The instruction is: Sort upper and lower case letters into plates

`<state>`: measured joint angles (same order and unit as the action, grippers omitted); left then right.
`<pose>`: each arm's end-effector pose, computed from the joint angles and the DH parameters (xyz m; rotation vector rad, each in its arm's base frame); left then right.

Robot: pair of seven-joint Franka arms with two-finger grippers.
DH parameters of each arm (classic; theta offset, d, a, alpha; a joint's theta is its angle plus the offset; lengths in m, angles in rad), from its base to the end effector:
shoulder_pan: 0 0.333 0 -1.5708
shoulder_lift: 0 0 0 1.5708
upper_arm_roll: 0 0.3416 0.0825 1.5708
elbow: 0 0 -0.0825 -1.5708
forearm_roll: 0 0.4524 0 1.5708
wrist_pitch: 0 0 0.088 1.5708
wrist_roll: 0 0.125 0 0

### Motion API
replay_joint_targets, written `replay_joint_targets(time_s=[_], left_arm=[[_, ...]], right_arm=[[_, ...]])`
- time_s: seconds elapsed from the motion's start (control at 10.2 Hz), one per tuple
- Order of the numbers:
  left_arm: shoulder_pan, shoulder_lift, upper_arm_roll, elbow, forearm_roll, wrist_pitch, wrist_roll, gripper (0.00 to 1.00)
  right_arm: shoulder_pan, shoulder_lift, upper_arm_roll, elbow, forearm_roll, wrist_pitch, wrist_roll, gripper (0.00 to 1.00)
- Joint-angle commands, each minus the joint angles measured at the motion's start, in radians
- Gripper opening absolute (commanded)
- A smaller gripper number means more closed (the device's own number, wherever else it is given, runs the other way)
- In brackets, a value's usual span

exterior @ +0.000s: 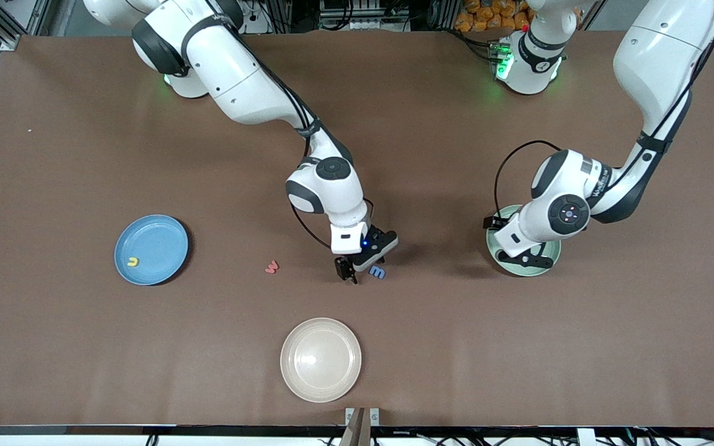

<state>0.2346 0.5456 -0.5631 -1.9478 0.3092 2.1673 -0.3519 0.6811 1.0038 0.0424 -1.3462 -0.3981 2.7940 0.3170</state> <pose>0.6160 -0.1939 0.1736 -3.0909 0.2284 0.3487 0.6277 0.5637 0.1114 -2.8038 -1.0604 -0.7244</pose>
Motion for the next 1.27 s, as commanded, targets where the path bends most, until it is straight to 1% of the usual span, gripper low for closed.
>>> replay_joint_targets(time_s=[0.0, 0.1, 0.2, 0.29, 0.39, 0.49, 0.59, 0.88, 0.98, 1.18], left_arm=[[-0.098, 0.011, -0.001, 0.052, -0.027, -0.001, -0.125, 1.00], [-0.151, 0.022, 0.000, 0.079, -0.027, -0.001, -0.197, 1.00], [-0.182, 0.034, 0.000, 0.105, -0.027, -0.001, -0.235, 1.00], [-0.204, 0.052, -0.001, 0.134, -0.028, -0.001, -0.255, 1.00], [-0.215, 0.063, -0.001, 0.145, -0.028, -0.001, -0.262, 1.00], [-0.215, 0.065, -0.001, 0.150, -0.028, -0.001, -0.265, 1.00], [-0.210, 0.065, 0.000, 0.147, -0.027, -0.001, -0.260, 1.00], [-0.209, 0.065, 0.000, 0.147, -0.027, -0.001, -0.260, 1.00], [-0.202, 0.063, 0.000, 0.147, -0.027, -0.001, -0.254, 1.00], [-0.199, 0.062, 0.000, 0.147, -0.027, -0.001, -0.251, 1.00]], right_arm=[[-0.035, 0.035, 0.054, 0.032, -0.008, 0.022, -0.041, 1.00], [-0.032, 0.035, 0.056, 0.032, -0.008, 0.024, -0.044, 1.00], [-0.034, 0.035, 0.059, 0.033, -0.010, 0.024, -0.049, 1.00], [-0.035, 0.035, 0.060, 0.035, -0.010, 0.033, -0.052, 1.00], [-0.040, 0.041, 0.063, 0.035, -0.007, 0.076, -0.049, 1.00], [-0.043, 0.053, 0.063, 0.035, 0.011, 0.111, -0.046, 1.00], [-0.038, 0.059, 0.063, 0.041, 0.034, 0.119, -0.045, 1.00], [-0.041, 0.082, 0.063, 0.076, 0.042, 0.134, -0.042, 1.00], [-0.038, 0.084, 0.063, 0.078, 0.062, 0.134, -0.042, 1.00], [-0.040, 0.084, 0.063, 0.078, 0.070, 0.134, -0.042, 1.00]])
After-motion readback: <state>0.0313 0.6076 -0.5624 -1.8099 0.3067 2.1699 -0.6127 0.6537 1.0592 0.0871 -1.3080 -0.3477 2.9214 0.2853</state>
